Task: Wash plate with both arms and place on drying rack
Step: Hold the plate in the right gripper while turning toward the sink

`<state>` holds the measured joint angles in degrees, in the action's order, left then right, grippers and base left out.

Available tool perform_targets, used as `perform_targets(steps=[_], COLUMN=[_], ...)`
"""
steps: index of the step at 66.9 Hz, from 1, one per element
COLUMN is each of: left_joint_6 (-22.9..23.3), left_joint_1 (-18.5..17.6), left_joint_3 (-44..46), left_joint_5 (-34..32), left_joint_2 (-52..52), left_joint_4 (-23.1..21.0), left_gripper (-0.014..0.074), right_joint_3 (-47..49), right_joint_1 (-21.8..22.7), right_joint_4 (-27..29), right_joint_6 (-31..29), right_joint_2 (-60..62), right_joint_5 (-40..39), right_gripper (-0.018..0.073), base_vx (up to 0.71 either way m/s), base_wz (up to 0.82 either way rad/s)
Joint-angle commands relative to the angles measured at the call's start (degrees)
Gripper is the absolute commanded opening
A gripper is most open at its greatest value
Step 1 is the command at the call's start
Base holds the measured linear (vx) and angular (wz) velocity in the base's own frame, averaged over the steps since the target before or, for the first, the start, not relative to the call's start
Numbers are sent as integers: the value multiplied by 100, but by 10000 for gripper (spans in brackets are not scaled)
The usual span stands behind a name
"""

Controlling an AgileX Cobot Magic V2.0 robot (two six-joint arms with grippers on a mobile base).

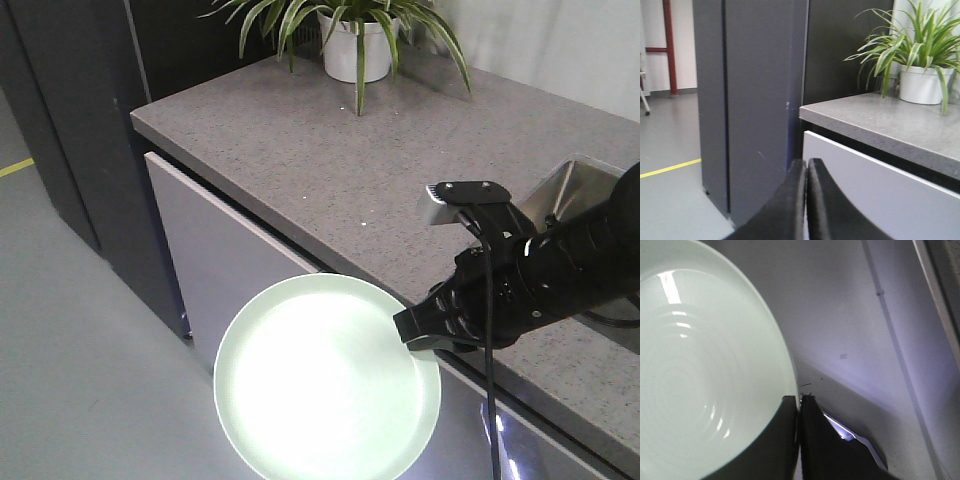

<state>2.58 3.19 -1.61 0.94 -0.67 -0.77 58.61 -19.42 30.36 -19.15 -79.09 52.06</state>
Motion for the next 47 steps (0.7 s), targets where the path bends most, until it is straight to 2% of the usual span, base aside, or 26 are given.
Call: perform_targets(steps=[1,47], left_joint_6=[-7,-7], left_joint_1=[-16,-16], left_joint_3=[157,157], left_joint_5=[-427,-427], left_joint_2=[-81,-81], left_joint_4=[-6,-6], left_gripper=[-6,-6], right_joint_3=[149,149], right_joint_1=[14,14], right_joint_4=[194,194], right_joint_6=[-41,-41], right_joint_2=[186,186], right_joint_5=[-142,-124], right_gripper=[-1,-1], base_vx=[8,8], base_wz=[-26,-29])
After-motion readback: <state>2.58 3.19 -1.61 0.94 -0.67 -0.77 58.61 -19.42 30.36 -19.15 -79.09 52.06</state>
